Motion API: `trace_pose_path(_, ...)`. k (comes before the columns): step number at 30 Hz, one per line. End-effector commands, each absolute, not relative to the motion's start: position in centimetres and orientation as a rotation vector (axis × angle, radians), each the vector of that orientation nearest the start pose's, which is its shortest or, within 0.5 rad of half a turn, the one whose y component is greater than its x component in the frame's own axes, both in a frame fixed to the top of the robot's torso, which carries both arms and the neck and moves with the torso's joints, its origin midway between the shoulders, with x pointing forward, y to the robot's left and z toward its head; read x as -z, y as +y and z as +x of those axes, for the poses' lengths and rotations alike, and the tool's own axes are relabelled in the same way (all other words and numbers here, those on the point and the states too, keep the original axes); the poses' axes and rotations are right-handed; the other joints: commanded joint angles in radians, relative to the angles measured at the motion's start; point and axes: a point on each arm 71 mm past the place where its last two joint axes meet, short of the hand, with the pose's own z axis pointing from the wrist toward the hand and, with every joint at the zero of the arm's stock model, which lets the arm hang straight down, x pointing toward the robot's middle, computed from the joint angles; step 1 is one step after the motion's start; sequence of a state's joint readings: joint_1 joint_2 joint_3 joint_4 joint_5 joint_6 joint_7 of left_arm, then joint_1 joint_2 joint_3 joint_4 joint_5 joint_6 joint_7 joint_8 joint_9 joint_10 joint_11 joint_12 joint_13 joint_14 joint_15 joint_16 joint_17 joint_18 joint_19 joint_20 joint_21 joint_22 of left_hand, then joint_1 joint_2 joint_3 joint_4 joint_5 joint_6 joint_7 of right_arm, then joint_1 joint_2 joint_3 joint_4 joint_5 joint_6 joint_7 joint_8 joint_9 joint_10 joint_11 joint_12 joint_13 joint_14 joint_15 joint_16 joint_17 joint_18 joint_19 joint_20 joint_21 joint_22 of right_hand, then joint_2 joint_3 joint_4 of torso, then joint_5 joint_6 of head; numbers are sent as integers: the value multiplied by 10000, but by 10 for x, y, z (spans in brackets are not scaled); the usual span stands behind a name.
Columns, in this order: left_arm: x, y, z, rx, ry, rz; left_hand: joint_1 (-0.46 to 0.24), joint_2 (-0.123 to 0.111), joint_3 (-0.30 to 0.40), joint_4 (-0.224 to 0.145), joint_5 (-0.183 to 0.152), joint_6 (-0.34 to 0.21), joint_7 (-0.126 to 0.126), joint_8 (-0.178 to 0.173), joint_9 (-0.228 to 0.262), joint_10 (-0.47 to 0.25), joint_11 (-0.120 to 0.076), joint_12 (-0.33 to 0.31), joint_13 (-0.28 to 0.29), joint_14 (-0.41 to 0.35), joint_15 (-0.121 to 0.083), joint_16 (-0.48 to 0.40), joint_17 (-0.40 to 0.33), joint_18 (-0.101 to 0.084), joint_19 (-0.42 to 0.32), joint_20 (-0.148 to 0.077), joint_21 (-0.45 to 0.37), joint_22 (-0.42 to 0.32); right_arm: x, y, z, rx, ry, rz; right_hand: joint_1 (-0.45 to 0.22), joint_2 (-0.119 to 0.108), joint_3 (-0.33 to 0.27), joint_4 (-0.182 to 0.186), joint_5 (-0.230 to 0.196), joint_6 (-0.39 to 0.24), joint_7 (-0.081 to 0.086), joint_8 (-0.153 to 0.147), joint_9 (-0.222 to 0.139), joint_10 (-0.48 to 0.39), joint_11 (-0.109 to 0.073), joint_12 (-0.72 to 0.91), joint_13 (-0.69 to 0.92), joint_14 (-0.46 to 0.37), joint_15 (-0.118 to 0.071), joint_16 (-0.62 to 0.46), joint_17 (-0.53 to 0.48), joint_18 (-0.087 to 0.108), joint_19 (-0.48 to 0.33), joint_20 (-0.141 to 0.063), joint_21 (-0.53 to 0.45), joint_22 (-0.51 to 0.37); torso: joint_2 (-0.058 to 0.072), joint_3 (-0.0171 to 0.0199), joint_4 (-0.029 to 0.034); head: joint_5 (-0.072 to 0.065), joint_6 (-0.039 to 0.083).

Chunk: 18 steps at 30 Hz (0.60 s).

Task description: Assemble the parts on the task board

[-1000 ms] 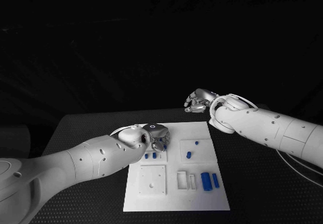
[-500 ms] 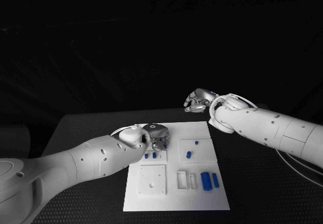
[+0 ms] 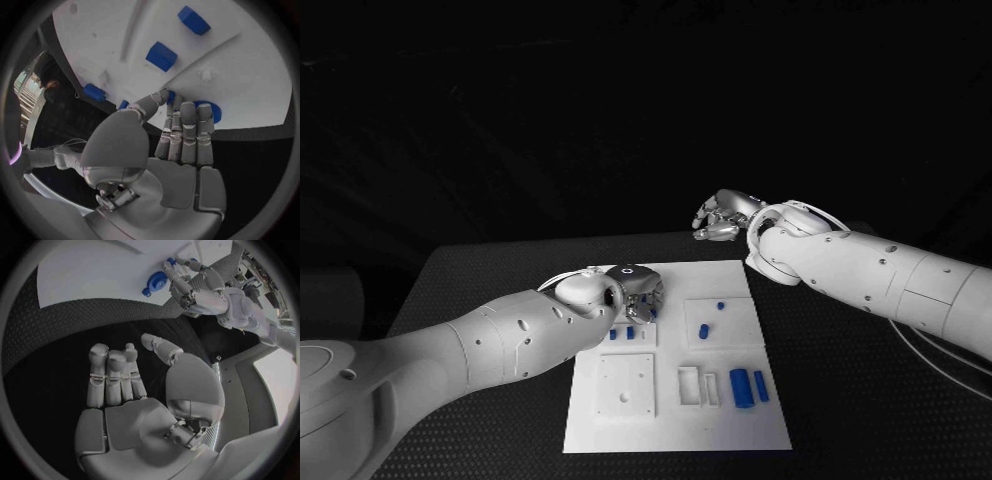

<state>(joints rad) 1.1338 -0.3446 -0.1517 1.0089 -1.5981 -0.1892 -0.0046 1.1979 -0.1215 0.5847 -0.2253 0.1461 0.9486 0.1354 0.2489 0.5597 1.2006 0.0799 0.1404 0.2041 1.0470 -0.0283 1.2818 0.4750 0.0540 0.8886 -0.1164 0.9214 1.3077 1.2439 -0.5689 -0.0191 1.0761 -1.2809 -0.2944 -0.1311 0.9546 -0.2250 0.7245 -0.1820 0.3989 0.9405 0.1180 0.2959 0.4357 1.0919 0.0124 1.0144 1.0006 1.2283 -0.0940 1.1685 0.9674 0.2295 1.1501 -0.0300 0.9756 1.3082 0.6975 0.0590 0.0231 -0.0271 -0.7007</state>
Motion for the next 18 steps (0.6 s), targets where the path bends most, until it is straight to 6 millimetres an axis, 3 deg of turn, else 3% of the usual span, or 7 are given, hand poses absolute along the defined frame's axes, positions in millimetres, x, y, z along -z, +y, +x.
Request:
trace_pose_path(1,294,72,511,6081,18548,5339,6,78,25,-69,24,108,-13,55,-15,47,24,-20,-27,103,-7,35,-10,460,68,-88,54,173,183,-195,572,-5435,16857,967,-72,49,-23,-28,55,29,57,40,14,-34,-15,-67,-12,-14,-30,-70,-11,323,-26,20,-41,43,-2,2,4,-3,-5)
trace_pose_path(18,296,74,509,6004,18369,5435,49,437,32,-251,123,974,-319,419,-35,948,-304,122,37,694,-329,122,-67,460,437,-321,219,162,183,-196,571,-5450,16863,959,-76,48,-31,-29,55,41,52,50,21,-29,-20,-66,-24,-9,-35,-73,-18,323,-21,22,-47,44,-4,-4,10,-14,-23)
